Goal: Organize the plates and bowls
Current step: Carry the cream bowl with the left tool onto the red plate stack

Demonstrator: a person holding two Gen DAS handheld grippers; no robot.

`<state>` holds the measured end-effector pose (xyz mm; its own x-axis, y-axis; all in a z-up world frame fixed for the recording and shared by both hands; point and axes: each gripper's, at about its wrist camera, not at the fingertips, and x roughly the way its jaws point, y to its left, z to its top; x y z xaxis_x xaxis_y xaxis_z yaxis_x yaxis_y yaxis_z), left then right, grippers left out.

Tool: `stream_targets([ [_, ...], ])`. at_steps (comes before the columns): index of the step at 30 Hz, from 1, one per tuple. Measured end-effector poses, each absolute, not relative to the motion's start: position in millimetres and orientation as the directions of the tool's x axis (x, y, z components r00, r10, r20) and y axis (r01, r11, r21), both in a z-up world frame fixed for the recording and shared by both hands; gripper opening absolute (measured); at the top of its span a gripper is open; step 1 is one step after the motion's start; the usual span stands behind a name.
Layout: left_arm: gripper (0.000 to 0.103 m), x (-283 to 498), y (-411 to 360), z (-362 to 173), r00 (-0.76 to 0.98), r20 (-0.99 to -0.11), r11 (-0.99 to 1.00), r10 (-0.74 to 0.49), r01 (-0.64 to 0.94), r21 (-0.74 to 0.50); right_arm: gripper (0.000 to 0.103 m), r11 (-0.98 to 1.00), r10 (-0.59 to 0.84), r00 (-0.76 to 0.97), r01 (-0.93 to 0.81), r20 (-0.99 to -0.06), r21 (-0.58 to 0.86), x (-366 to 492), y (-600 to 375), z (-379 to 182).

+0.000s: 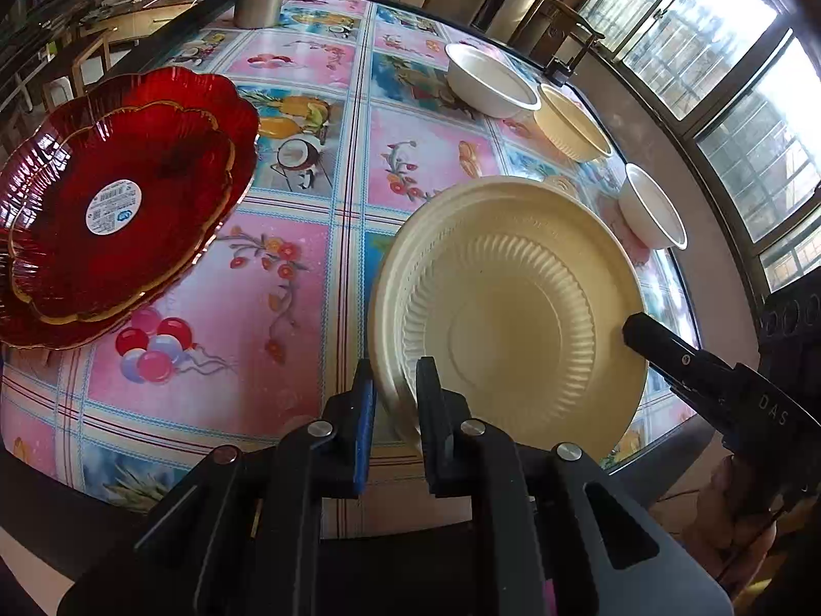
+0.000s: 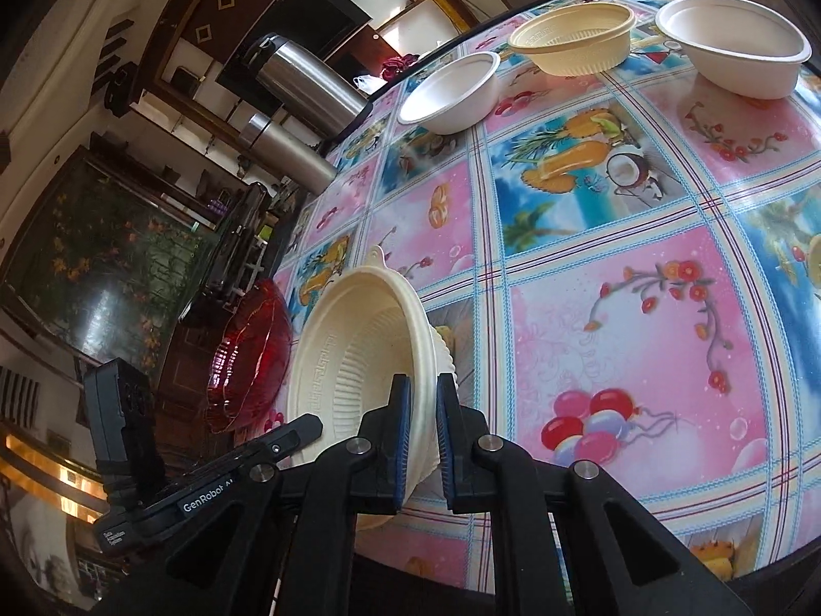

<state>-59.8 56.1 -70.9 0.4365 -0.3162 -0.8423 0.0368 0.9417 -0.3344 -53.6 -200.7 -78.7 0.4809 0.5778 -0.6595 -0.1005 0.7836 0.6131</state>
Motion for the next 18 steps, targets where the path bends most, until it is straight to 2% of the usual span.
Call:
stream_targets([
  [8,0.013,-62.1,115.7,-18.4,0.571,-0.777,0.943,-0.263,-0.016,-0.331,0.010,0.784,0.599,0.495,-0.207,-0.629,0.585,-48.2,-153.6,-36.6],
  [13,0.013,-52.0,167.1,-18.6,0.597,-0.774,0.926,-0.208,-0.134,-0.353,0.010,0.762,0.638,0.454,-0.251,-0.623,0.597,-15.9,-100.4,-36.5],
  [18,0.013,-44.8,201.0,-28.4,0.601,-0.782,0.907,-0.168,-0.217,-0.361,0.010,0.757,0.651,0.386,-0.260,-0.654,0.600,11.1,-44.4,-57.6],
])
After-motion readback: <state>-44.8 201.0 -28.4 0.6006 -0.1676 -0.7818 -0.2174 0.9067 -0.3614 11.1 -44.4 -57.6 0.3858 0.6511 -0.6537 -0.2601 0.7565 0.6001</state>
